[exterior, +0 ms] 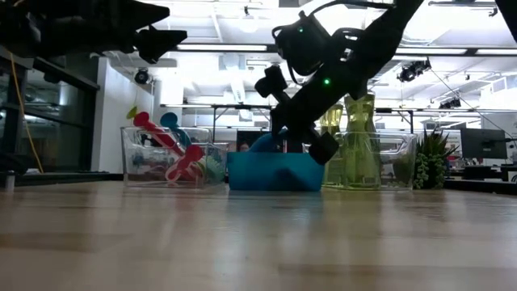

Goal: Pick & Place Kitchen Sink Supplies
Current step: Put the blue sponge into the blue bin, then return to Home Position

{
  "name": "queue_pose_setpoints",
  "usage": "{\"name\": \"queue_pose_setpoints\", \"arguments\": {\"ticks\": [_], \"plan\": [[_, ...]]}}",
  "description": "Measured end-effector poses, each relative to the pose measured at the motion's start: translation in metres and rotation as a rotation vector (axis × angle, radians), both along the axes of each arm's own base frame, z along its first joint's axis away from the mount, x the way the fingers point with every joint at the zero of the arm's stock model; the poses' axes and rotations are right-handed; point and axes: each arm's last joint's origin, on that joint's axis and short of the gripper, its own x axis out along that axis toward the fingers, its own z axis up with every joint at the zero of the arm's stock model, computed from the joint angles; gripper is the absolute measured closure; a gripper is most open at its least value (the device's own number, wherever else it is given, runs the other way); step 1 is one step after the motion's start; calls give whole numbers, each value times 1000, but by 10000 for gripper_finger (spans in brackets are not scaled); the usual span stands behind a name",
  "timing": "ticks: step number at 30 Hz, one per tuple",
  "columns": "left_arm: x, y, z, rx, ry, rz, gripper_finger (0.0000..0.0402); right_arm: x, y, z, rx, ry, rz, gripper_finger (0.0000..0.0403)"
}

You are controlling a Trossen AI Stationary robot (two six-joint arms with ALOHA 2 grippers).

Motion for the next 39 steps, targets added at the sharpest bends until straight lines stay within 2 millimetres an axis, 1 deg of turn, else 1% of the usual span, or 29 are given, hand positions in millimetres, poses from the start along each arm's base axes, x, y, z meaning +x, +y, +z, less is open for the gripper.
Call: {"name": "queue_pose_setpoints", "arguments": {"ticks": [7,18,23,29,33,36,39], "plan": [[0,0,0,0,0,0,46,0,1,-1,33,-3,35,359],[0,0,0,0,0,0,46,1,2,-2,64,-14,71,273],[0,0,0,-1,0,4,46,2,3,-3,85,-14,104,243],[0,0,0,-3,-3,4,46,2,6,-1,92,-4,144,234],[0,0,1,-17,-5,2,46,-2,12,10,87,1,154,233],[0,0,1,-23,-10,0,46,-9,17,19,88,39,135,233],[0,0,1,-24,-10,0,46,-18,17,28,92,92,124,233]]}}
